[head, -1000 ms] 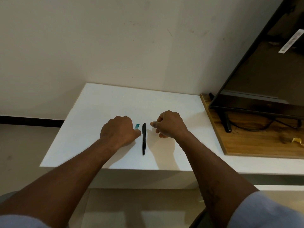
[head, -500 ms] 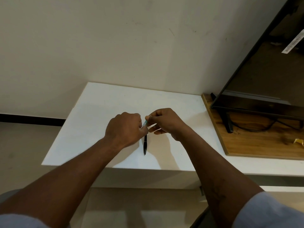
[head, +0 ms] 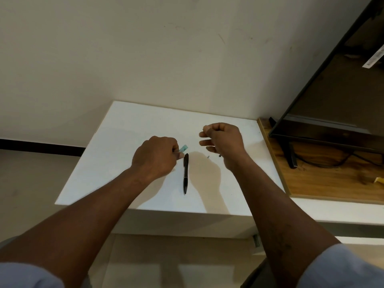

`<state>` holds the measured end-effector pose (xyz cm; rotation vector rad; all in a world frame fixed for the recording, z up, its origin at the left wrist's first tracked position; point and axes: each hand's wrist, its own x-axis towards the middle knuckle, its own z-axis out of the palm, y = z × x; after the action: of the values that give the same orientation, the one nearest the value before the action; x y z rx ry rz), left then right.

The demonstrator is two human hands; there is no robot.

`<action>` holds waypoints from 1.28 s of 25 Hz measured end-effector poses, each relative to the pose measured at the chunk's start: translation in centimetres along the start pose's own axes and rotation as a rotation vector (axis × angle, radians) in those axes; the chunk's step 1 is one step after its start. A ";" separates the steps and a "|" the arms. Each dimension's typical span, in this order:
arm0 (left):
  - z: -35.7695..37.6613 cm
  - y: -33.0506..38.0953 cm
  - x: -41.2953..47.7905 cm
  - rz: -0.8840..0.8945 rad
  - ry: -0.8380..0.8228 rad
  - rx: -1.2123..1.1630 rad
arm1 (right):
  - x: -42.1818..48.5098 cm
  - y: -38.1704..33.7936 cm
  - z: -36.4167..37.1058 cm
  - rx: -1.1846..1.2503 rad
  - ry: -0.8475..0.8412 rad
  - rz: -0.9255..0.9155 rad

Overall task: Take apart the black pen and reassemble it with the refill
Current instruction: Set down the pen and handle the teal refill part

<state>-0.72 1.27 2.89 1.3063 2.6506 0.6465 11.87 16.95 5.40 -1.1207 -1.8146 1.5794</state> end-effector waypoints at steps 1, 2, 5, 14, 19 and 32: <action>-0.1 -0.2 0.1 -0.016 0.007 -0.032 | 0.0 0.0 -0.4 -0.046 -0.014 -0.010; -0.2 -0.5 0.2 -0.032 0.013 -0.063 | -0.1 0.3 -0.6 -0.157 -0.051 -0.018; -0.3 -0.8 0.4 -0.055 0.012 -0.105 | -0.5 1.6 -0.2 -0.708 -0.178 -0.092; -1.4 -1.5 0.6 -0.109 0.103 -0.030 | -2.7 3.5 4.6 -1.016 -0.306 -0.403; -1.7 -1.6 0.4 -0.128 0.109 -0.018 | -2.8 3.9 5.9 -1.039 -0.222 -0.512; -1.1 -2.3 0.6 -0.115 -0.003 0.006 | -1.8 2.0 3.7 -0.899 -0.096 -0.408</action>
<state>-3.10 0.14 2.97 1.1446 2.7033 0.6201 10.49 13.35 2.95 -0.9011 -2.7027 0.5651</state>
